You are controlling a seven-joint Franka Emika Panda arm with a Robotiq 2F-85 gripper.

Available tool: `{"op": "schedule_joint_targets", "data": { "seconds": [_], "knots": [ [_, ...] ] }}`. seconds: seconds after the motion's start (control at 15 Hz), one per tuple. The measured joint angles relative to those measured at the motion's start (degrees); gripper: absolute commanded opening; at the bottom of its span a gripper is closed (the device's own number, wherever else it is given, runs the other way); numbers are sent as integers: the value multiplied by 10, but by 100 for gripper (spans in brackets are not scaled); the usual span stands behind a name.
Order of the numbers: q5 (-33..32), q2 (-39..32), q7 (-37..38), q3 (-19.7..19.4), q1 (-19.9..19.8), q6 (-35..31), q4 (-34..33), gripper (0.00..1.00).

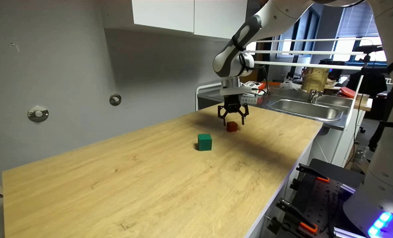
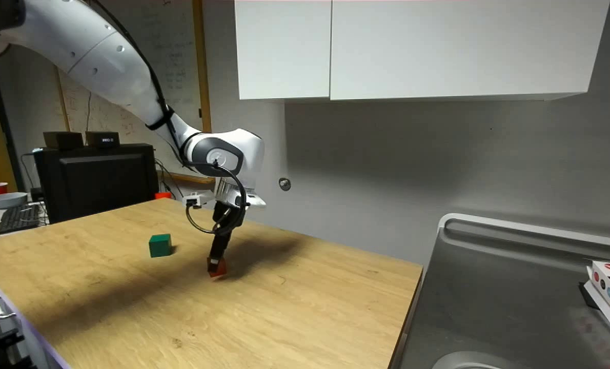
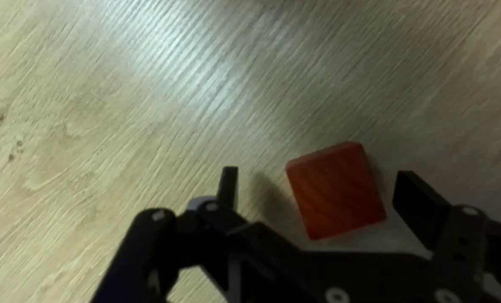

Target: Place the orange block on top of the green block

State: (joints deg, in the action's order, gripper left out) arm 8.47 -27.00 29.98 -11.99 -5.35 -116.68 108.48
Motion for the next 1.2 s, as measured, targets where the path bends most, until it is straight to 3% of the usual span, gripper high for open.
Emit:
{"op": "schedule_joint_targets", "data": {
  "seconds": [0.4, 0.47, 1.2],
  "knots": [
    [0, -9, 0, 0, 0, 0, 0, 22],
    [-1, -9, 0, 0, 1, 0, -1, 19],
    [-50, 38, 29, 7, 55, 1, -6, 19]
  ]
}}
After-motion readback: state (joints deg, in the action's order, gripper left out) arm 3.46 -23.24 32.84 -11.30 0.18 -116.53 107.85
